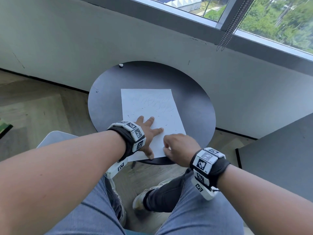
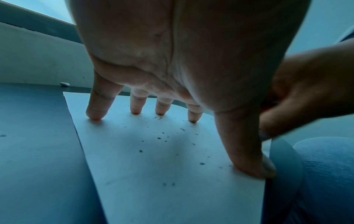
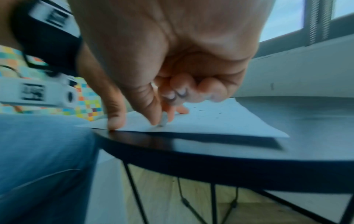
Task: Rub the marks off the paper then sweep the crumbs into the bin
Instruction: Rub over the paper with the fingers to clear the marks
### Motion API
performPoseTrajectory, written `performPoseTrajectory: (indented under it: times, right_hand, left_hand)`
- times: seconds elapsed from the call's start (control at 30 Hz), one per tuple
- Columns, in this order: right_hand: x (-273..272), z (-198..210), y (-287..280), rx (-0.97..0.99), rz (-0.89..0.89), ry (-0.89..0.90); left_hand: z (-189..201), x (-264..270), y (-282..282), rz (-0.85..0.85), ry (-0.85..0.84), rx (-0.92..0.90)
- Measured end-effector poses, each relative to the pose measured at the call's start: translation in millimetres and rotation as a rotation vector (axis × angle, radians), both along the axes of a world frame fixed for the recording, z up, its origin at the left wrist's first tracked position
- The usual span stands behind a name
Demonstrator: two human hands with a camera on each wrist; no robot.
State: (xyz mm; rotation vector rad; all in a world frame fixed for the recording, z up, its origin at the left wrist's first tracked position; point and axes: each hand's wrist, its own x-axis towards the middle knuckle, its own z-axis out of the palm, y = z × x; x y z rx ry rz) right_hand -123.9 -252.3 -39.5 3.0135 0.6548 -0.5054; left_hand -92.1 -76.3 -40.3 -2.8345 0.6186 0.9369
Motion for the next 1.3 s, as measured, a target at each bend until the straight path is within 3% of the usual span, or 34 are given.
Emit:
performPoseTrajectory:
  times: [0.13,0.3,0.5,0.77,1.0,1.2,1.3]
  right_hand:
    - [6.8,5.0,-16.9,0.014,-0.017,0.079]
    - [31.8,8.3,-39.4,-0.046,-0.18,-0.021]
    - [-8.6,1.3,-13.4,0.006,0.054,0.0]
    - [18.2,9.9,-36.5,-0.04,-0.121,-0.022]
    - [-15.4,1.1,-4.0,-0.001,0.091,0.008]
    - [26.9,8.5,-31.7,-0.061,-0.17,-0.008]
    - [29.0,8.0,-30.5,-0.076,-0.187,-0.042]
  left_hand:
    - [1.4,0.2,-2.0,-0.01,0.001,0.014]
    - [1.1,1.3,-1.5,-0.013,0.007,0.012]
    - [-1.1,1.1,-0.3,-0.013,0.005,0.018]
    - [-1.0,1.3,-0.7,-0.008,0.015,0.018]
    - [-1.2,0.6,0.4,-0.012,0.006,0.008]
    - [-2.5,1.5,-0.3,-0.008,0.014,0.002]
    - [-3.3,1.5,0.2,-0.007,0.011,-0.007]
